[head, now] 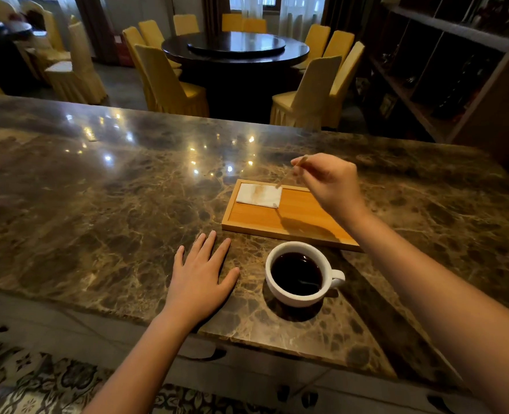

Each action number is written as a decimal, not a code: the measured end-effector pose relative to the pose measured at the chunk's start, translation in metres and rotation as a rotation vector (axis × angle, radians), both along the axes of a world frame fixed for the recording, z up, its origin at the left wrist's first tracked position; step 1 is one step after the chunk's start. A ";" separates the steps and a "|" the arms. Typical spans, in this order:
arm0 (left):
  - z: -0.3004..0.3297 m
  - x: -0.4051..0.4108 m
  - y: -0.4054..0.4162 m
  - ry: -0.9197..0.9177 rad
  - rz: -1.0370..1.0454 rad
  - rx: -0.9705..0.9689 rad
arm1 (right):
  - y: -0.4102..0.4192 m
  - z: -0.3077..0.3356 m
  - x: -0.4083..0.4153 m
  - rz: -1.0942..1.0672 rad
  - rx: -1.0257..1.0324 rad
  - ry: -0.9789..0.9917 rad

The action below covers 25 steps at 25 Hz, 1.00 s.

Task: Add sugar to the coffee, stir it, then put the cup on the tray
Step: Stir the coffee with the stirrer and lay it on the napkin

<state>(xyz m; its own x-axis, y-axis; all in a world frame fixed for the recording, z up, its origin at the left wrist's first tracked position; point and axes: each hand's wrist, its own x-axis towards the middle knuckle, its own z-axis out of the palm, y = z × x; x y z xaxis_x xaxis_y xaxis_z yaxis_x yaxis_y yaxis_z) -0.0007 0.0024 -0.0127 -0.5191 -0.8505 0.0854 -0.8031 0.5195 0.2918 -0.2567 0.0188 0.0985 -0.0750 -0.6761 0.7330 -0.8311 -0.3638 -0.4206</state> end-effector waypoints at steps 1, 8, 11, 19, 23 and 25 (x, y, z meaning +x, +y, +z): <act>0.000 0.000 0.000 0.000 0.004 0.000 | -0.009 -0.004 0.002 0.050 -0.033 0.169; -0.001 -0.001 0.001 -0.016 0.027 0.009 | -0.038 -0.041 0.015 0.273 0.001 0.790; -0.001 -0.001 0.001 -0.013 0.032 0.005 | -0.042 -0.048 0.018 0.329 0.022 0.832; -0.001 -0.001 0.002 -0.004 0.037 0.002 | -0.041 -0.058 0.021 0.422 0.213 0.818; 0.001 -0.001 0.002 -0.004 0.035 0.014 | -0.036 -0.045 0.017 0.384 0.243 0.860; 0.001 -0.001 0.002 -0.005 0.032 0.015 | -0.027 -0.033 0.013 0.329 0.254 0.858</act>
<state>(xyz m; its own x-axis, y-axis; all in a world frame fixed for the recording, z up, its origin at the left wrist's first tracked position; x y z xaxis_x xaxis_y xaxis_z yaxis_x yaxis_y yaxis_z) -0.0014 0.0045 -0.0112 -0.4923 -0.8676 0.0699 -0.8205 0.4894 0.2954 -0.2437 -0.0085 0.0654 0.6421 -0.7145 0.2779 -0.7656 -0.6157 0.1863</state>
